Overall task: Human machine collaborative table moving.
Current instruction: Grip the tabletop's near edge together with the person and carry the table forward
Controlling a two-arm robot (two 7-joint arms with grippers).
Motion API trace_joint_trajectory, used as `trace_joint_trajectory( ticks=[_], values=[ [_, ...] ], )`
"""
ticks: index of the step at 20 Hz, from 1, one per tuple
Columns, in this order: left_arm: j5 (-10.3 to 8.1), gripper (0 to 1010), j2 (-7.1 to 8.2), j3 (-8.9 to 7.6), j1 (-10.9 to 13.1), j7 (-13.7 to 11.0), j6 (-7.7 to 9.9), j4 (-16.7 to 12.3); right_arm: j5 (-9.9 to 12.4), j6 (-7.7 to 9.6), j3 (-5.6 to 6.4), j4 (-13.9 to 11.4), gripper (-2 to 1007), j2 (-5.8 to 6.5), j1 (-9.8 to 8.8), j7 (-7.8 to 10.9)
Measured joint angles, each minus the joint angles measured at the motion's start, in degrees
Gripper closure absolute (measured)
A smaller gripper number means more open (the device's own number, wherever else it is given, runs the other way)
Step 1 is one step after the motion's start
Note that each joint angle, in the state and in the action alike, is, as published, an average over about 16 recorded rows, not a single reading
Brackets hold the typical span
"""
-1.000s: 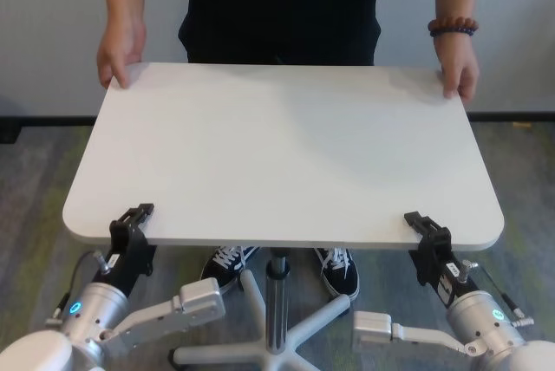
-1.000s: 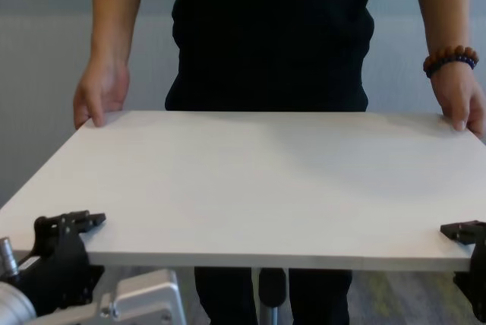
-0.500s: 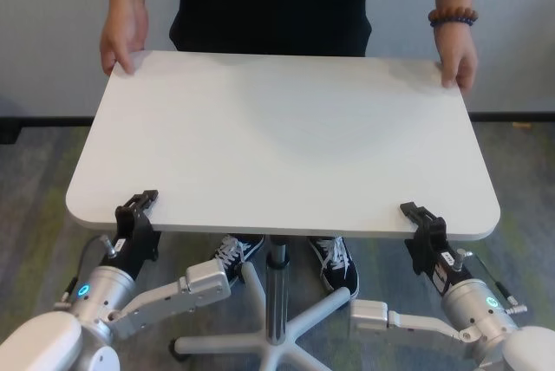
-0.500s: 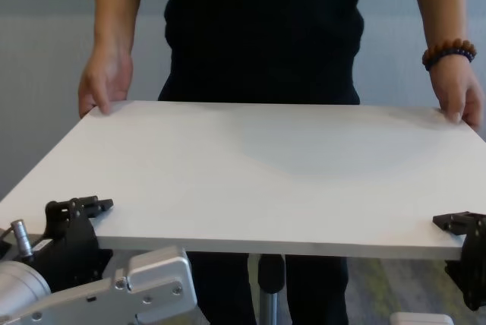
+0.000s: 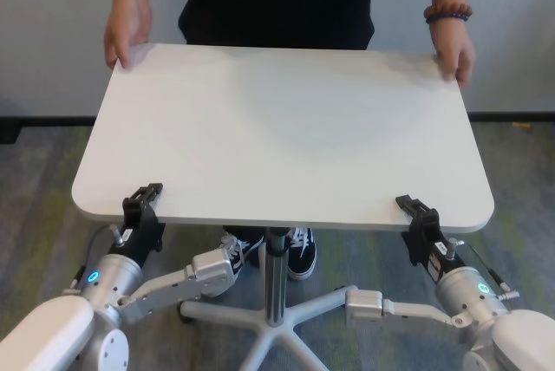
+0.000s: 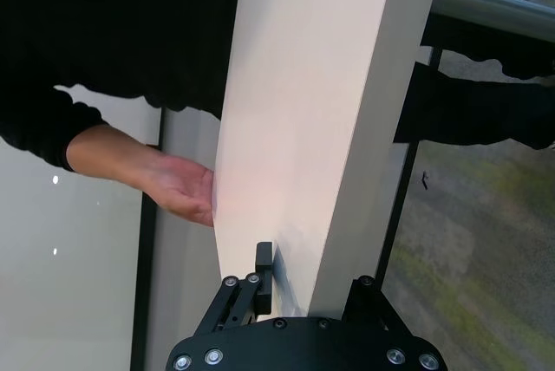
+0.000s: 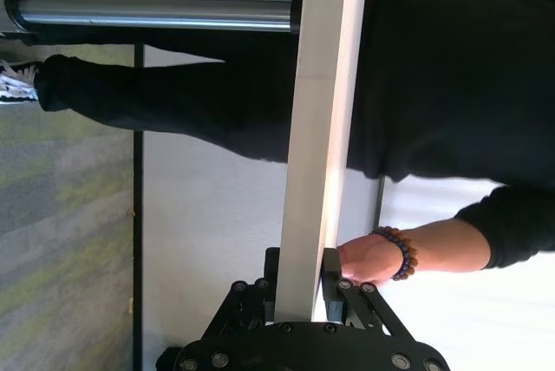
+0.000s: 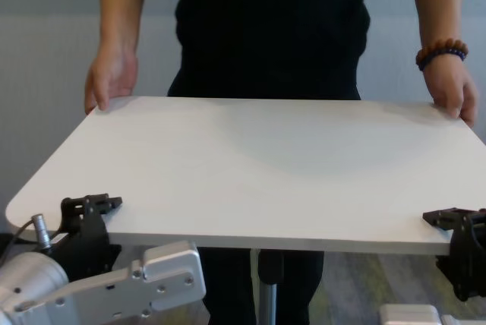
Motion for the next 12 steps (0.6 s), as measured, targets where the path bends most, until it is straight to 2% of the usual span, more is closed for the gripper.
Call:
trace_joint_trajectory(
  ticks=[12],
  values=[
    [0.74, 679, -2.52, 0.44, -5.04, 1.34, -1.29, 7.98, 0.59, -0.82, -0.66, 4.50, 754, -0.93, 3.69, 0.08]
  ],
)
